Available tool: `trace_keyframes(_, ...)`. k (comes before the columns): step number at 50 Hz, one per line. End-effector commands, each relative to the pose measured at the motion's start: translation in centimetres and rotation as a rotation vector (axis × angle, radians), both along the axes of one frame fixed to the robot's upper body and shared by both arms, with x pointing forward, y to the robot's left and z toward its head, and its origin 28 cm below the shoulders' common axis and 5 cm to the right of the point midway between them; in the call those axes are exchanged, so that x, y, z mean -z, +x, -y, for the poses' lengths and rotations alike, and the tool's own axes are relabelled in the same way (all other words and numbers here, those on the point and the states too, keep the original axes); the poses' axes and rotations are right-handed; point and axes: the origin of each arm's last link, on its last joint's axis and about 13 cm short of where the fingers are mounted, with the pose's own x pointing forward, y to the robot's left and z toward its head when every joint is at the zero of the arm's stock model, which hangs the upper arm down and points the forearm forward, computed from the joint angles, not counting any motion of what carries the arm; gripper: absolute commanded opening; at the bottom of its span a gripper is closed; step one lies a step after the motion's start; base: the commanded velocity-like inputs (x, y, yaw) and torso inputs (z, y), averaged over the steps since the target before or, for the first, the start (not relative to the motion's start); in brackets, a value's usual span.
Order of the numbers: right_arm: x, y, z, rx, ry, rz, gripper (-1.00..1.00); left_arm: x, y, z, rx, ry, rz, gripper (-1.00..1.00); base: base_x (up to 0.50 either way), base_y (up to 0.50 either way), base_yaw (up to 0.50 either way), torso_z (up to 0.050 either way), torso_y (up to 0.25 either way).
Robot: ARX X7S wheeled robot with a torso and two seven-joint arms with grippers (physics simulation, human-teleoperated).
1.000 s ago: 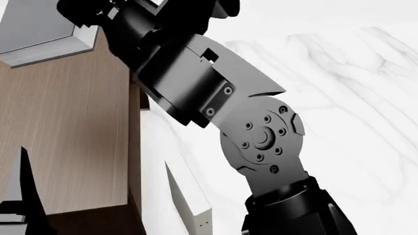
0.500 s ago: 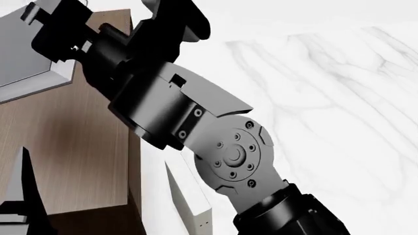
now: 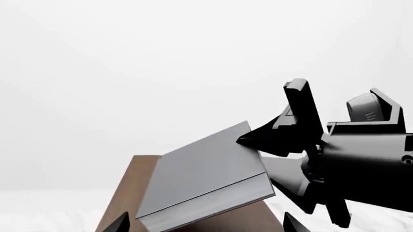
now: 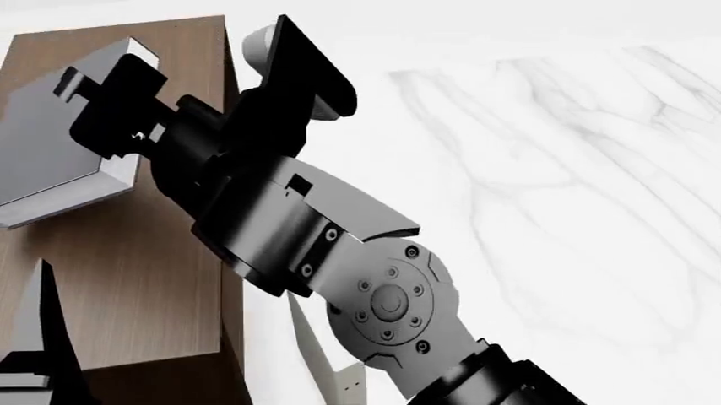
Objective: Pick up the book in the middle and place it on the cabinet shelf.
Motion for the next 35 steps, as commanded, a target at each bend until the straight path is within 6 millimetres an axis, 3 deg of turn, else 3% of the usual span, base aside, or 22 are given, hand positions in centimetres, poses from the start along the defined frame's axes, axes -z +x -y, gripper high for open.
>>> trace_keyframes(1,0.15,0.29,0.30,0.007,0.038,0.016,-1.00,0.17,-0.02,0.00,-0.001,-0.003,-0.003,1.00,0.00,0.00,0.00,0.000,0.000)
trace_keyframes(27,0.45,0.49,0.63,0.035,0.013,0.032,-1.00,0.08,-0.09,0.04,0.001,-0.005,-0.001,1.00,0.00,0.00,0.00,0.000,0.001)
trace_keyframes(28,0.44,0.47,0.64,0.035,0.012,0.034,1.00,0.06,-0.10,0.04,0.001,-0.005,0.000,1.00,0.00,0.00,0.00,0.000,0.000)
trace_keyframes(35,0.31,0.80,0.98,0.072,-0.002,0.042,1.00,0.00,-0.09,0.09,0.001,-0.003,0.001,1.00,0.00,0.00,0.00,0.000,0.000)
